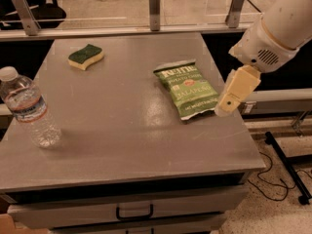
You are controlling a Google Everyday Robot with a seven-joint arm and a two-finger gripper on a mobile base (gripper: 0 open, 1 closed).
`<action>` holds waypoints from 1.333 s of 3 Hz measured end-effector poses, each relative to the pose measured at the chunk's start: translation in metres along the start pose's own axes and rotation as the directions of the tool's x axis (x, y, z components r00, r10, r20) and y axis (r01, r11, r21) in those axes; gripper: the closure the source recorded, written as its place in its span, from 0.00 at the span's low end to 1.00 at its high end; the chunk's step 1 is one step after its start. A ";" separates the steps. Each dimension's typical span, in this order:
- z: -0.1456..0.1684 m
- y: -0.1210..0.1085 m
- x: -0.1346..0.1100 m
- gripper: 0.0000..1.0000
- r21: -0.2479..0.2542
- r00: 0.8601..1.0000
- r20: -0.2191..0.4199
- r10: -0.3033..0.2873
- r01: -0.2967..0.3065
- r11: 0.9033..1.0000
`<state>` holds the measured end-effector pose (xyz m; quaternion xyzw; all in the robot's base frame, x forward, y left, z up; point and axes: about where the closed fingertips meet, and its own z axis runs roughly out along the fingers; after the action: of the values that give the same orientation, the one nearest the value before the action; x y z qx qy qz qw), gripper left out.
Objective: Pick green jalapeno chip bag
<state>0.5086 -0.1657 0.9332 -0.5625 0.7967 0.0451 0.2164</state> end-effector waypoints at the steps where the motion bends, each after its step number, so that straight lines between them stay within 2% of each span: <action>1: 0.035 -0.014 -0.018 0.00 -0.019 0.996 0.072 0.059 -0.058 0.998; 3: 0.096 -0.031 -0.021 0.00 -0.051 0.977 0.139 0.159 -0.153 0.987; 4: 0.119 -0.034 -0.017 0.18 -0.082 0.969 0.154 0.193 -0.182 0.980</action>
Offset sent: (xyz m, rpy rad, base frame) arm 0.0746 0.0463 -0.0783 0.2230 0.0317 -0.1238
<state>0.5791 -0.1255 0.8381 -0.4860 0.8242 0.1374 0.2561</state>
